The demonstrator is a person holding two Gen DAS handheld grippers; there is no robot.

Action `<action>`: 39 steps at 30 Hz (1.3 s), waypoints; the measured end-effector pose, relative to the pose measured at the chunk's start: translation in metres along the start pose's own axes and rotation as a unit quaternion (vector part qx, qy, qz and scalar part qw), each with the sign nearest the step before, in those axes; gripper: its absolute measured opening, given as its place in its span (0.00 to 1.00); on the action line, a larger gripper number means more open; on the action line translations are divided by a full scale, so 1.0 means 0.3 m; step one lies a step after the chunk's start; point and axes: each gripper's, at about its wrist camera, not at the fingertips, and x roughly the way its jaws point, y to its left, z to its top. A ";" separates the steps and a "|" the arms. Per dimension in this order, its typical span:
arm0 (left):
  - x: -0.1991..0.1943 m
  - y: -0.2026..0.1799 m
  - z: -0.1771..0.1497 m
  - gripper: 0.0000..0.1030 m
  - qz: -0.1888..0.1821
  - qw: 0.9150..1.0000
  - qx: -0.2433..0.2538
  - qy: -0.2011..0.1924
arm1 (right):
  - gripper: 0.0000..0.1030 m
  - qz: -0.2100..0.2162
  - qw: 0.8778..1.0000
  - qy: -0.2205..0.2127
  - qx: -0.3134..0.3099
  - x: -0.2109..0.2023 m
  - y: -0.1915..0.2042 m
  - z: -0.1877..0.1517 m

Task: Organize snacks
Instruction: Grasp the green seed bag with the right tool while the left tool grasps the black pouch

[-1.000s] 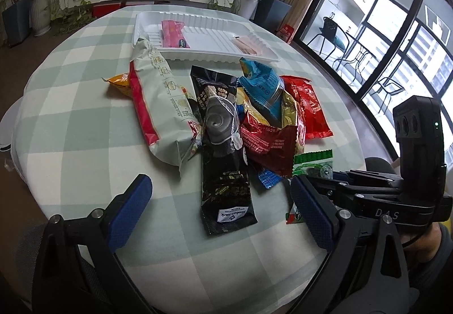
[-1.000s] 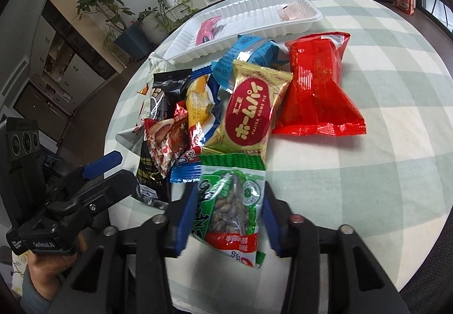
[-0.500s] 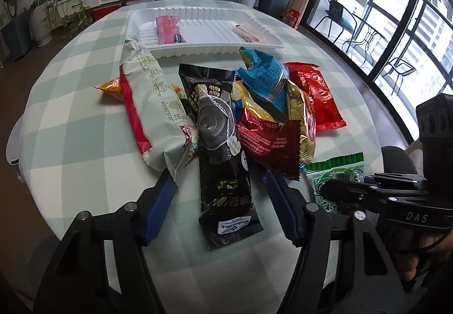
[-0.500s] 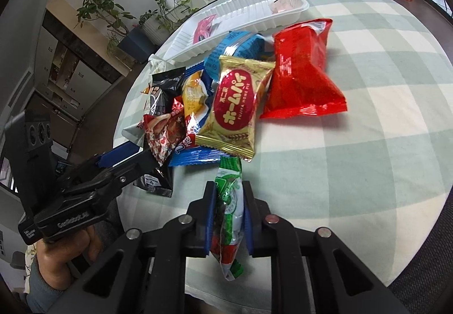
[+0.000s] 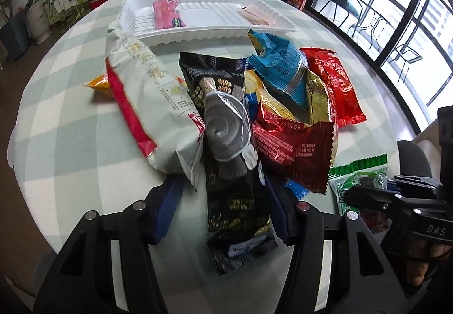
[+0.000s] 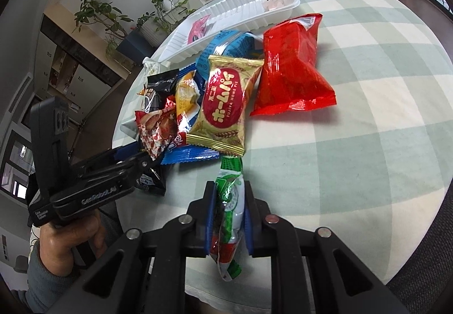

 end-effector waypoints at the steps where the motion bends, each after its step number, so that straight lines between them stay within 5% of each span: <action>1: 0.004 -0.001 0.005 0.53 0.001 1.000 0.003 0.000 | 0.18 -0.001 1.000 0.000 0.000 0.001 0.002 0.002; 6: -0.006 0.004 -0.010 0.33 -0.010 1.000 0.005 -0.004 | 0.18 -0.004 1.000 -0.001 -0.003 0.003 0.013 0.001; 12: -0.020 -0.009 -0.037 0.30 -0.006 1.000 0.021 -0.007 | 0.18 -0.007 1.000 -0.002 -0.002 0.000 0.018 -0.001; 17: -0.049 0.026 -0.071 0.29 -0.049 0.999 -0.010 0.002 | 0.18 -0.010 1.000 -0.004 0.000 -0.011 0.017 0.000; 24: -0.078 0.017 -0.114 0.30 -0.020 1.000 0.014 0.020 | 0.18 -0.013 1.000 -0.001 -0.001 -0.010 0.025 0.001; 26: -0.085 0.007 -0.120 0.34 -0.017 0.999 0.019 0.029 | 0.18 -0.014 1.000 -0.001 -0.002 -0.010 0.028 0.001; 30: -0.100 -0.031 -0.152 0.61 -0.023 0.998 0.033 0.042 | 0.18 -0.016 1.000 -0.003 -0.006 -0.012 0.039 0.000; 33: -0.104 -0.045 -0.174 0.64 -0.020 0.999 0.034 0.031 | 0.18 -0.017 1.000 -0.004 -0.007 -0.013 0.041 0.000; 35: -0.106 -0.032 -0.169 0.62 -0.028 0.999 0.019 0.022 | 0.18 -0.017 1.000 -0.003 -0.008 -0.012 0.042 -0.001; 37: -0.106 -0.034 -0.165 0.36 -0.013 0.999 0.027 0.021 | 0.18 -0.017 1.000 -0.002 -0.011 -0.013 0.047 -0.004; 39: -0.115 -0.034 -0.169 0.32 -0.009 0.999 0.037 0.025 | 0.18 -0.016 1.000 -0.003 -0.011 -0.017 0.047 -0.005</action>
